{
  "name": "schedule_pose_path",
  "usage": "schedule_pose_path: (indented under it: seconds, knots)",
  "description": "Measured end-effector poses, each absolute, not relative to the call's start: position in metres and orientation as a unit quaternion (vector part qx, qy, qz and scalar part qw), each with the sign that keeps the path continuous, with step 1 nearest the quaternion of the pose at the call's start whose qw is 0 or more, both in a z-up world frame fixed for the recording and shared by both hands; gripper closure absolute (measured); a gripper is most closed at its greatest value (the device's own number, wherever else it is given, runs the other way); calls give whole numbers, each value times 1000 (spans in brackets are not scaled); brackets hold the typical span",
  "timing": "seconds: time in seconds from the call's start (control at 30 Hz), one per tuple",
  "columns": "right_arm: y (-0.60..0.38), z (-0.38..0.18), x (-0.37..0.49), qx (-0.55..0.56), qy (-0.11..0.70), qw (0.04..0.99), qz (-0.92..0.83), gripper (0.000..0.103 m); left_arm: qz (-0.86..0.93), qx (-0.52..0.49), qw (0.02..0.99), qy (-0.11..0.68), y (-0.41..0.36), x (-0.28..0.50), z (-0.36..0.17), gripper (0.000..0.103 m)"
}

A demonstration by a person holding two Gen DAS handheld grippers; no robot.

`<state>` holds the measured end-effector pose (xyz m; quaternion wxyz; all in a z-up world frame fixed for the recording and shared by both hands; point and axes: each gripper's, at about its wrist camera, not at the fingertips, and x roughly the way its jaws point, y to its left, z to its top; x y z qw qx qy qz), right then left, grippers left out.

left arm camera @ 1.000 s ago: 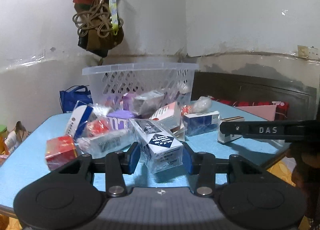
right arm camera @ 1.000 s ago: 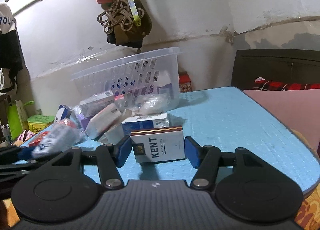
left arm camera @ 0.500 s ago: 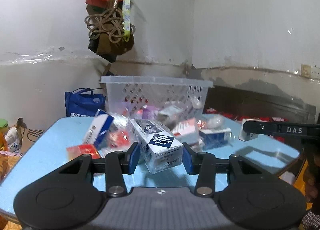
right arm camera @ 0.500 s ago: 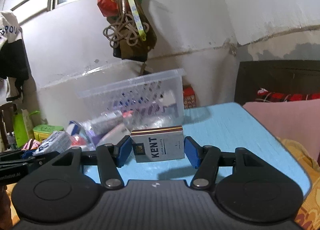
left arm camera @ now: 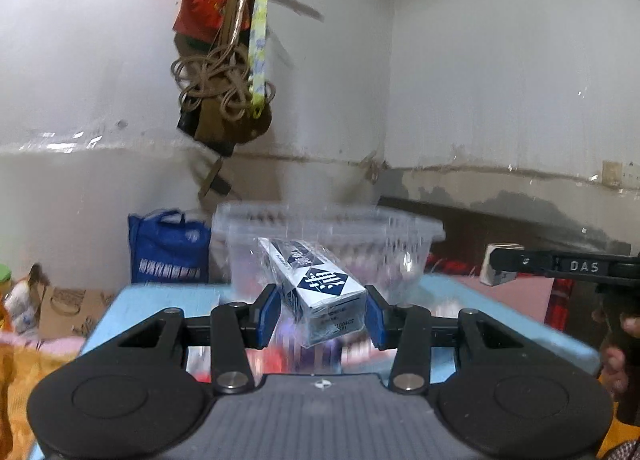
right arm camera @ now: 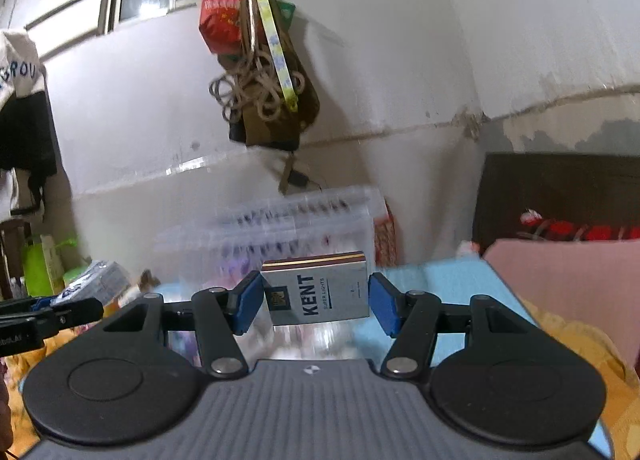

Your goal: Organize objects

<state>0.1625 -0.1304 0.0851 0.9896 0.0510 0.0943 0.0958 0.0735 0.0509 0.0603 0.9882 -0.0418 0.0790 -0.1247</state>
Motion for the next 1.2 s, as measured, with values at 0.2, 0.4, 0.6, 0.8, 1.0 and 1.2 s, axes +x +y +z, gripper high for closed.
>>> schedule_pose_path:
  seconds: [0.2,0.4,0.6,0.8,1.0,1.2]
  knots:
    - [-114,126,216,32,79,990,110,42,-156,-66,982,84,58,146,116,55]
    - [-103,141,301,13,118,986,117,42,-156,-83,969,170,49,249,138,55]
    - [-94,131,327,-11,159,981,113,10,-118,-61,968,211,33,285,121,28]
    - [-129,118,256,11,119,986,114,0,-114,-70,978,158,58,184,105,21]
    - [-161,50,203,81,172,978,84,0,-52,-97,983,151,90,94,42,20]
    - [-148,39,211,40,187,978,83,5,-33,-99,977,185,94,85,11,21]
